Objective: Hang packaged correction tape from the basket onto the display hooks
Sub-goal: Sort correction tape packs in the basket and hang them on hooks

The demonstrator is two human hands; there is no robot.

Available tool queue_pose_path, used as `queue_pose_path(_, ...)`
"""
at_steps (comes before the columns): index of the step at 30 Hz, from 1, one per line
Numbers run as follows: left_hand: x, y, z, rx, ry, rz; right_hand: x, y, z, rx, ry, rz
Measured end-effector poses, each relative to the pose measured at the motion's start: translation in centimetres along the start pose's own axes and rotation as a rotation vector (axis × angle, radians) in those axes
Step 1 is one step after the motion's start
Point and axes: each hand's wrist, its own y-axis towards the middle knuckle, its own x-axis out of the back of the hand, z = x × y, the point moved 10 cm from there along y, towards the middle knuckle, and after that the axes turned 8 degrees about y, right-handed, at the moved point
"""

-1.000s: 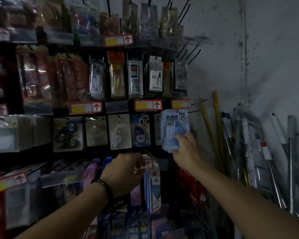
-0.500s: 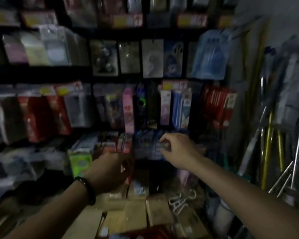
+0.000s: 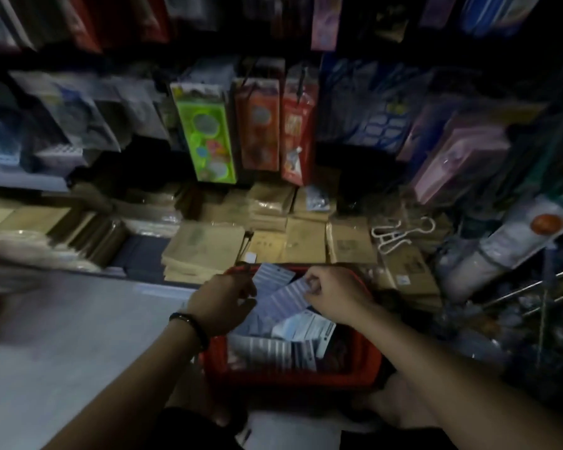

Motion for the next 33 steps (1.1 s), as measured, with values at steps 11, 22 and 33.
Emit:
queue_pose_path(11,-15.8,0.6,3.6,0.153,-0.038,0.369,-20.2,3.4,-12.0,-0.221,0.016,0.197)
queue_pose_path(22,-18.2,1.5,4.7,0.207,-0.032,0.453,-27.5,4.3,-15.1,-0.195,0.029,0.211)
queue_pose_path(33,-18.1,1.4,7.0,0.238,-0.029,0.401,-22.0,4.2,-11.0,-0.205,0.468,0.114)
